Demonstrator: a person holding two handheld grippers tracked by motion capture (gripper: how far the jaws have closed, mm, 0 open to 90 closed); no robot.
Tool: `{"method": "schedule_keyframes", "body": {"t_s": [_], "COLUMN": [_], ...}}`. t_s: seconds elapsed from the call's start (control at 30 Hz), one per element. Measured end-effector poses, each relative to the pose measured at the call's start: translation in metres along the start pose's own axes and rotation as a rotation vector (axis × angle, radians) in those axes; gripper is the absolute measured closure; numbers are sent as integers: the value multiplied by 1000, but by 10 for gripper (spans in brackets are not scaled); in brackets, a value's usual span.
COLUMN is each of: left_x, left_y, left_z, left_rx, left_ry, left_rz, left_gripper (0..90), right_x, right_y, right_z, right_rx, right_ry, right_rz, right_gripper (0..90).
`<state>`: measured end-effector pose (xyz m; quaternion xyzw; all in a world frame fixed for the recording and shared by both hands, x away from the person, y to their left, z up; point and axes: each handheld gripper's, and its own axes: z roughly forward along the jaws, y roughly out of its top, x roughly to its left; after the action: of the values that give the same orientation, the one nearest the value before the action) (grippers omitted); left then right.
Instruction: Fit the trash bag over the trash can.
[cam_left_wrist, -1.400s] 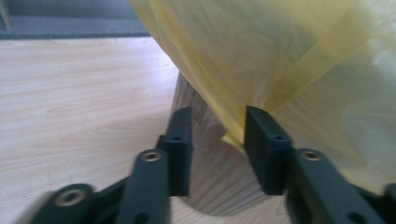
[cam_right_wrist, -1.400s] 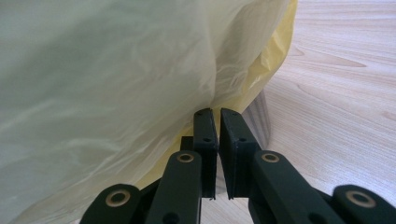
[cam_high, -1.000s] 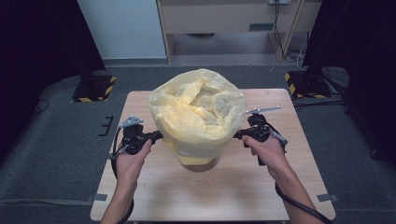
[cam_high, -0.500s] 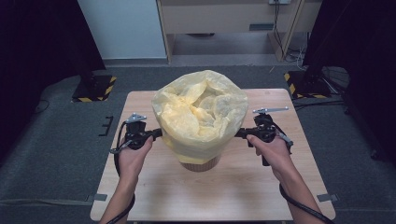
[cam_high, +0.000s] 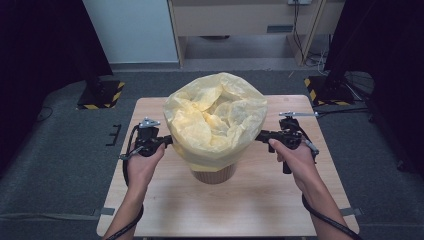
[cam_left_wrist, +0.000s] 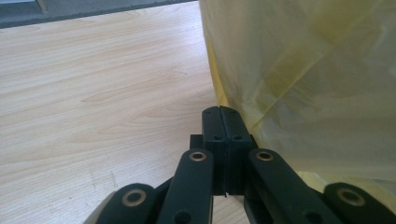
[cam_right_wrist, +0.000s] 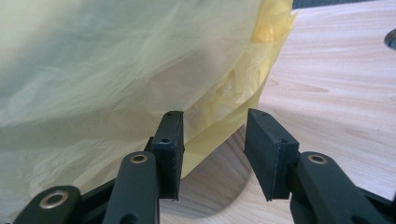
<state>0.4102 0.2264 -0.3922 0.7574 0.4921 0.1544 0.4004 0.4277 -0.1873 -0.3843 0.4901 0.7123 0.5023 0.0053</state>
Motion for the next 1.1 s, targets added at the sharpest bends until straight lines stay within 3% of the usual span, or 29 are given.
{"method": "schedule_keyframes", "body": {"t_s": [0.2, 0.3, 0.63, 0.73, 1.0, 1.1], "left_x": [1, 0, 0, -1, -3, -3], "left_y": [0, 0, -5, -6, -11, -14], "left_z": [-2, -1, 6, 7, 11, 15], "left_rx": [4, 6, 24, 20, 20, 29], "left_ry": [0, -2, -5, -8, -15, -11], "left_rz": [5, 12, 17, 15, 12, 12], "left_gripper": [900, 900, 900, 900, 900, 900], "right_x": [0, -4, -4, -3, 0, 2], "right_y": [5, 5, -3, -4, -8, -11], "right_z": [-7, -7, 19, 26, 37, 40], "right_rx": [-28, -42, 24, 42, 88, 102], "right_ry": [21, 25, -7, 3, 37, 17], "right_rz": [11, 39, 38, 38, 9, -7], "right_gripper": [542, 508, 498, 550, 881, 900]}}
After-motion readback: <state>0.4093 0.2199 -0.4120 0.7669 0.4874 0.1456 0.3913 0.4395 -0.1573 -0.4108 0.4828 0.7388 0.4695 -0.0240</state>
